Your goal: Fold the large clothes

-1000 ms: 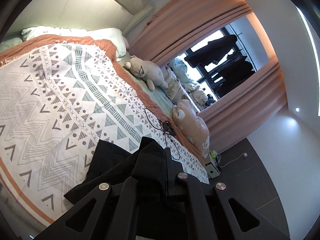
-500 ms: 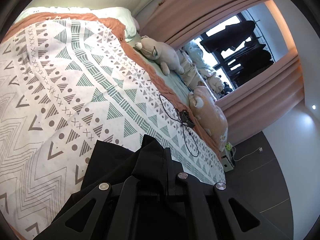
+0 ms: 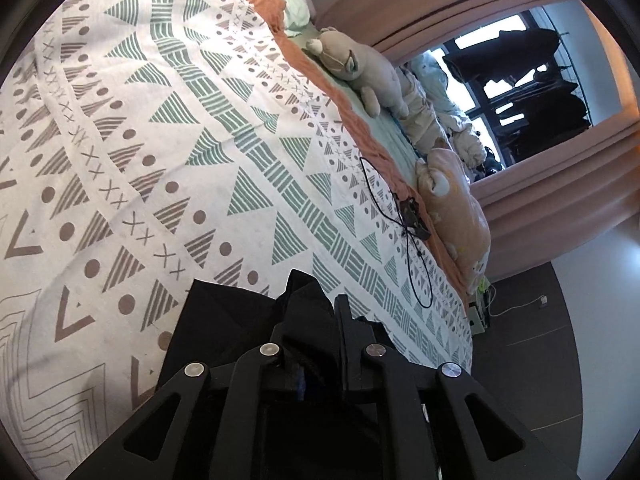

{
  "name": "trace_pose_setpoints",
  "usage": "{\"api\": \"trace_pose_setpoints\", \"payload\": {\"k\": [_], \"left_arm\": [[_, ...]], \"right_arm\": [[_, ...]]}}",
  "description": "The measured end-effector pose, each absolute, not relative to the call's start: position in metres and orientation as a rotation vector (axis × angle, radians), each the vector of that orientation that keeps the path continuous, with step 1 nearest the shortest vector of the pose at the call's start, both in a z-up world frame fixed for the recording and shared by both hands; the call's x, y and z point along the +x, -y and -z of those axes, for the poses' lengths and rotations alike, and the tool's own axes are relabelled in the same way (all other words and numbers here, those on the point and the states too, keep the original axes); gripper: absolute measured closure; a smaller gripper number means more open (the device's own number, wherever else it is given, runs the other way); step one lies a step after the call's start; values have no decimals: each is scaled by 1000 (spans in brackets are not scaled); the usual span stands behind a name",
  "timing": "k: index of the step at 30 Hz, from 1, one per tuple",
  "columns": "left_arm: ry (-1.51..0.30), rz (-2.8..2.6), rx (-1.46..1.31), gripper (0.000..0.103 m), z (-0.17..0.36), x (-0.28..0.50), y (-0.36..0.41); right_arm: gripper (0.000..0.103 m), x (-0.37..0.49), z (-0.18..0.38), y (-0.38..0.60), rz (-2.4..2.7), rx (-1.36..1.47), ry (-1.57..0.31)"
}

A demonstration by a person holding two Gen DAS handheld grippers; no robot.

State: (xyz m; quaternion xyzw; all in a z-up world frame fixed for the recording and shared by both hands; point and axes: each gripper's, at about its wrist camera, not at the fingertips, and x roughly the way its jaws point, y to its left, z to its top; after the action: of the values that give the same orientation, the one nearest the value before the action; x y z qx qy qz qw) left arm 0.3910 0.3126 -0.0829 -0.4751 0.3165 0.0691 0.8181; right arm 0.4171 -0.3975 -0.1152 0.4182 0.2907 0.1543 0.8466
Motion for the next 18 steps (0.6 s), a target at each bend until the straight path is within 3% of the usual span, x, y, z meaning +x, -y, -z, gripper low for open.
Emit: {"api": "trace_pose_setpoints", "payload": {"k": [3,5,6,18], "left_arm": [[-680,-147,-955,73,82,392,-305],[-669,-162,-939,51,83,386,-305],[-660,-181,-930,48,84,380,-306],[-877,-337,-744,46,147,337,-314]], "right_arm": [[37,412,116,404,-297,846,-627],[37,408,123,409,-272,819,-663],[37,406,126,410,-264,808,-675],[37,389,189,401,-192,577,-932]]}}
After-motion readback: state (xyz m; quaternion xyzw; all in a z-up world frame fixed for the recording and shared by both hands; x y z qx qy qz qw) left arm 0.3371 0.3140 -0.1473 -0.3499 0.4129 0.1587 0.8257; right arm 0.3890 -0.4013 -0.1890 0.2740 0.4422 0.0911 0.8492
